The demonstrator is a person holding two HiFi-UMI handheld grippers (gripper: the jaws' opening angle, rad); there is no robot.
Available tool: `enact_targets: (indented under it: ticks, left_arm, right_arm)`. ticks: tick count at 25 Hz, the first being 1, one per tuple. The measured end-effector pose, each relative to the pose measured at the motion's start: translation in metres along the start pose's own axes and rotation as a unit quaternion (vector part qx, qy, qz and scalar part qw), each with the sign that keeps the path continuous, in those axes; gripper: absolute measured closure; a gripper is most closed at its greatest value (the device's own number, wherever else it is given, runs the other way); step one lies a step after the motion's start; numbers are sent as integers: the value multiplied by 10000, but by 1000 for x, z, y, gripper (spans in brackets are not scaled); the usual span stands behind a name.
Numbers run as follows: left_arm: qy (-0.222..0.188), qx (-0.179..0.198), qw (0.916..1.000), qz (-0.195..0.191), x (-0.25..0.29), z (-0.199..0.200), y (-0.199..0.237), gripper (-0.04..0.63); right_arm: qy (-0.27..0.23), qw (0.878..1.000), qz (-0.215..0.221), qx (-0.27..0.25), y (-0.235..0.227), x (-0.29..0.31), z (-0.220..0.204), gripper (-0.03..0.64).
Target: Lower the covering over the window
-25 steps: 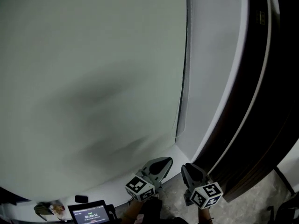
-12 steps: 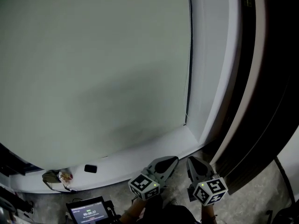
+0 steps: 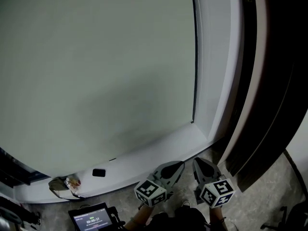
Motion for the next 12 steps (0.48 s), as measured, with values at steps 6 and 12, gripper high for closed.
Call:
enact_targets:
  ticks: [6,12]
  left_arm:
    - [-13,-29,10000,14,-79,0,3,595]
    - [-5,-127,9999,-103,-166,-5,-23,595]
  right_arm:
    - [-51,9997,-220,-61,69,-4,-24,595]
    - [-167,9988,-459,31,150,-48,-50,601]
Point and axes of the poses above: the fingertips, and each gripper's own axes: x forward along the fingers, y to its left, z out of its top, the point moved 9 cm from there along -x, backward along the fingers, and after that the axes turned 2 degrees about -y, right-handed, at the moved point
